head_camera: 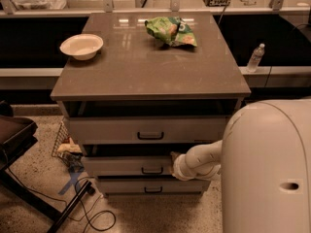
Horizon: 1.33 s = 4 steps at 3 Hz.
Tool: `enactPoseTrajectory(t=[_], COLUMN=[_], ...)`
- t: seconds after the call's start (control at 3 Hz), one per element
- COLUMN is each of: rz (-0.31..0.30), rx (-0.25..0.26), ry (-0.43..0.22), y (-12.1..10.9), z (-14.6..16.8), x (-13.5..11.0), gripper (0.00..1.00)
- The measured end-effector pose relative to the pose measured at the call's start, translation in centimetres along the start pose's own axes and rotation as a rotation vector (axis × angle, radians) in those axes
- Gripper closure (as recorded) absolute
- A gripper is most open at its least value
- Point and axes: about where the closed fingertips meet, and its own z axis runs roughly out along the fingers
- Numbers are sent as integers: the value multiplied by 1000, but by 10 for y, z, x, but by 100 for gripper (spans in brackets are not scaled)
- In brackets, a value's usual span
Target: Open middle drawer
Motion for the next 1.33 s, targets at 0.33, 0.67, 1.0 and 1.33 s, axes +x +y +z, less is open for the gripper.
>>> enactPoseTrajectory(t=[0.33,0.67,1.0,1.33], rz=[0,0,0,0], rx=[0,0,0,0], ry=[0,0,0,0], y=[-1,-1,-3,-3], z=[-3,-3,-6,-8], x=[-1,-1,-3,-3], gripper=[100,100,100,100])
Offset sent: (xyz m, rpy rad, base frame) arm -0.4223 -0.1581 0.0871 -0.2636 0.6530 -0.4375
